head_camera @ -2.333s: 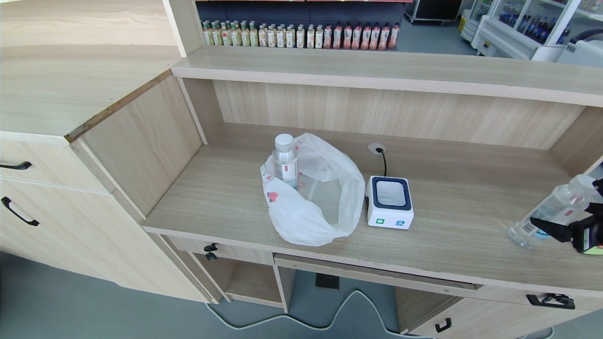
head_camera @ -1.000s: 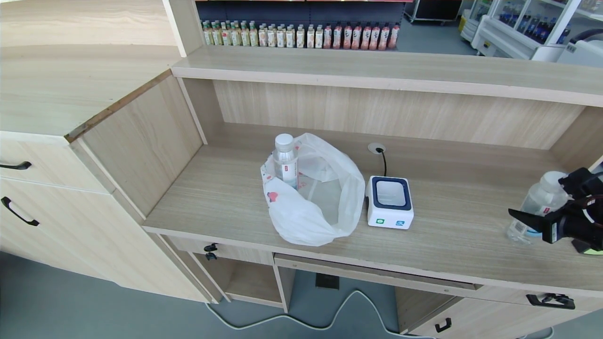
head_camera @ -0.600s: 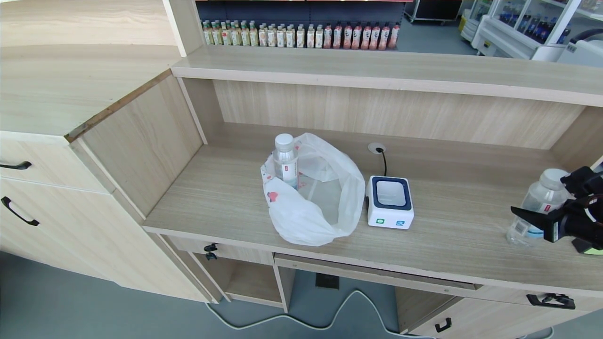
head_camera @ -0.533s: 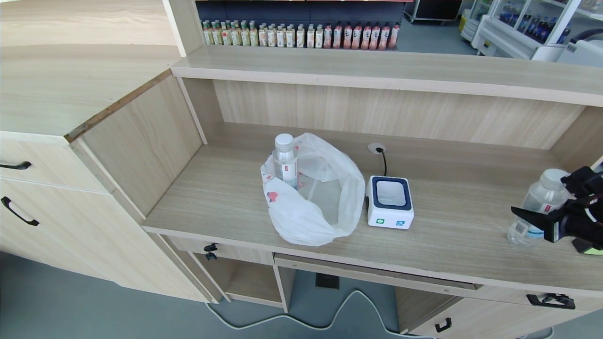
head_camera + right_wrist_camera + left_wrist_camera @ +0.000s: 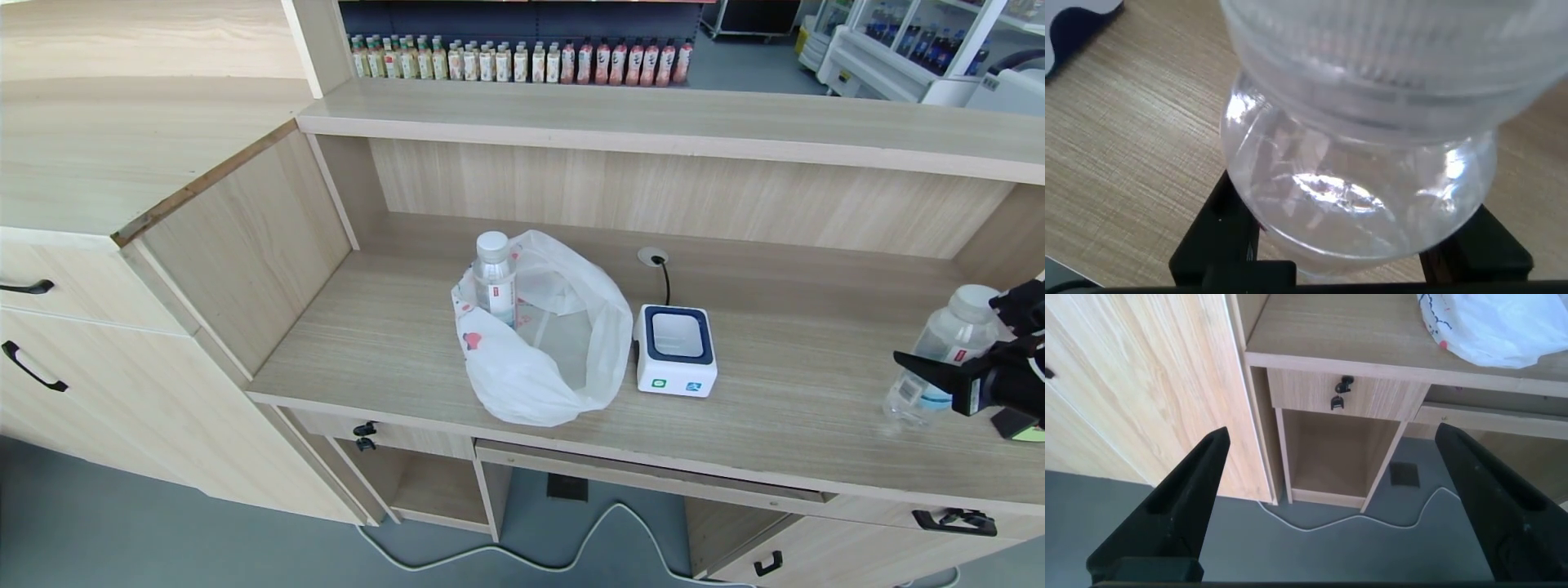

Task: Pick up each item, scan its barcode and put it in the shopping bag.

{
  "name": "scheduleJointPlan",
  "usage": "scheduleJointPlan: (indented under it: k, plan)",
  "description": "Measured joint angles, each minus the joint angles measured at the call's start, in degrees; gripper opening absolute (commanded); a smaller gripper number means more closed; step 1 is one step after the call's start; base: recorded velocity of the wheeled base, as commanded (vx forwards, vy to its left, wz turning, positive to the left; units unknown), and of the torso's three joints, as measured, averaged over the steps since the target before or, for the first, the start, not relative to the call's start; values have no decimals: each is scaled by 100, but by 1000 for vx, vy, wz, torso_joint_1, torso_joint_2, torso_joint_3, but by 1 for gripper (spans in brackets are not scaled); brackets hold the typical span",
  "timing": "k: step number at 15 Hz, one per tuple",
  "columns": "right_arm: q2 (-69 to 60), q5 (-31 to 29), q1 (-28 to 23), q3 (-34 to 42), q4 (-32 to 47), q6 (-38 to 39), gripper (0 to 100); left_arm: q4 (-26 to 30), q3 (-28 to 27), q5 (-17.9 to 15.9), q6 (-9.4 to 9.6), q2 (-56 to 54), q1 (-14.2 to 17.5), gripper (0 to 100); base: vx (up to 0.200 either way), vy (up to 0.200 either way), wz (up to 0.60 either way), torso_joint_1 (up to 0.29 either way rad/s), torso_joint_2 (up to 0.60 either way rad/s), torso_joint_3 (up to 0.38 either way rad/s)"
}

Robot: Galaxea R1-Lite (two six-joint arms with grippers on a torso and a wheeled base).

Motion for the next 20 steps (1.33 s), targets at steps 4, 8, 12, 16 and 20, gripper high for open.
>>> scheduleJointPlan:
  k: [4,8,12,16,20]
  plan:
    - [-519,95,411,-254,139,1534,0,2,0,0,0,0,-2,100,0,0,0,0,0,0]
    - [-1453,108,1773,-1548,1065,3106,0,0,0,0,0,0,-2,100,0,0,0,0,0,0]
    - [-2164,87,3404,-3194,2664,3779,0,0,0,-1,0,0,0,100,0,0,0,0,0,0]
    - [-2633,57,4879,-4027,3673,3884,0,0,0,-1,-2,0,0,100,0,0,0,0,0,0]
    - [-2948,44,5639,-4103,4387,3886,0,0,0,-1,-2,0,0,100,0,0,0,0,0,0]
